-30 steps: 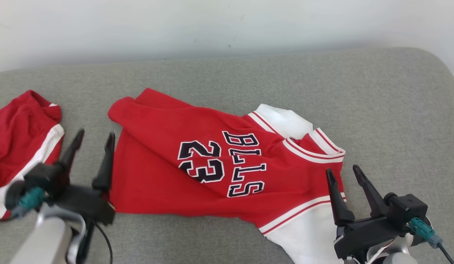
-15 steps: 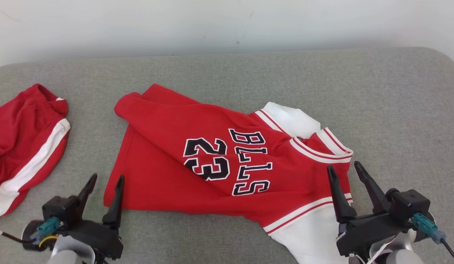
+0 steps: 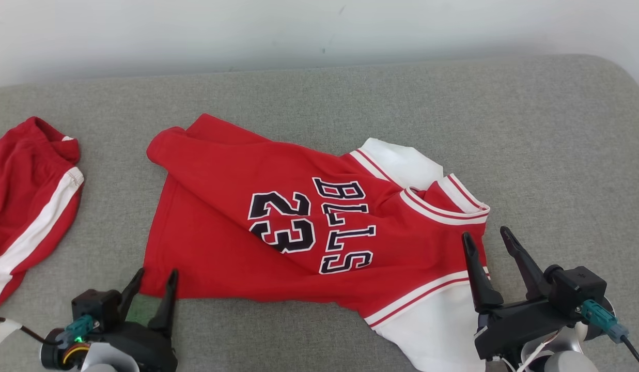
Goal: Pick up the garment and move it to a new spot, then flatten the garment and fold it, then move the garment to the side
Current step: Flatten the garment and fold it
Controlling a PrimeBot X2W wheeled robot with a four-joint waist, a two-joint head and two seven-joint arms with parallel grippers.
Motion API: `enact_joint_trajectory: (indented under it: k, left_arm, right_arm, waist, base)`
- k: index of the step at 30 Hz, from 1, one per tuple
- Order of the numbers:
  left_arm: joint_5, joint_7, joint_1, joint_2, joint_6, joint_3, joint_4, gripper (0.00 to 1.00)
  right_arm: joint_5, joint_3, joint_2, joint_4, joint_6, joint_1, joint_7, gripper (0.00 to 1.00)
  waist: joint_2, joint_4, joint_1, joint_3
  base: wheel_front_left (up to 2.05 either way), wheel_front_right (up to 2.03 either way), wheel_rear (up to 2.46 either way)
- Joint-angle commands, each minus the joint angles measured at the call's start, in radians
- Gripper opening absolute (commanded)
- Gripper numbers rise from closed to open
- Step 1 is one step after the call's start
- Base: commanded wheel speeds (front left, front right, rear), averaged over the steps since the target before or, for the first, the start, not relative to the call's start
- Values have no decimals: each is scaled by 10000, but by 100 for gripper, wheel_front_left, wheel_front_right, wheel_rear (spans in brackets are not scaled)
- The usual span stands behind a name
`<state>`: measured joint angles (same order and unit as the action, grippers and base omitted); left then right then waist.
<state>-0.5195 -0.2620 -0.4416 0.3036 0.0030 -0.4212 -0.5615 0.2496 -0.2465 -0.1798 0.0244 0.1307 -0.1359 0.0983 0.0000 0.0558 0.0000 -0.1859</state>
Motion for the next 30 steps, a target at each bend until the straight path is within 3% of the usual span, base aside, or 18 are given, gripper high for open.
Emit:
enact_joint_trajectory:
  k: [1,2,16,17,18,19,30]
  left_arm:
    - [66,-42,-123,0,-15,13,-41,8]
    - [105,-42,-147,-28,-51,44,-1,0]
    - [509,-43,987,-220,-6,367,983,0]
    - [554,-43,1001,-191,19,363,969,38]
    - [519,-43,1016,-215,32,373,971,95]
    - [490,-41,1041,-211,34,379,918,100]
    - [482,-41,603,10,-52,445,32,100]
  right_arm:
    - [-37,-5,-8,-4,1,-68,50,100]
    - [-40,-4,-2,-3,1,-63,66,100]
    - [87,-74,15,197,1,299,52,100]
    - [88,-113,-12,208,1,305,32,100]
    - [103,-125,-40,218,1,302,17,100]
    - [117,-121,-59,205,1,287,16,100]
    - [184,-259,-182,161,1,150,-72,100]
  waist:
    - [0,2,0,16]
    - [0,-3,0,36]
    - [0,-303,0,745]
    - [0,-310,0,772]
    - [0,-318,0,794]
    - [0,-327,0,806]
    - [0,-22,0,674]
  base:
    - [0,0,0]
    - [0,0,0]
    - [0,0,0]
    - [0,0,0]
    - [0,0,0]
    - [0,0,0]
    - [0,0,0]
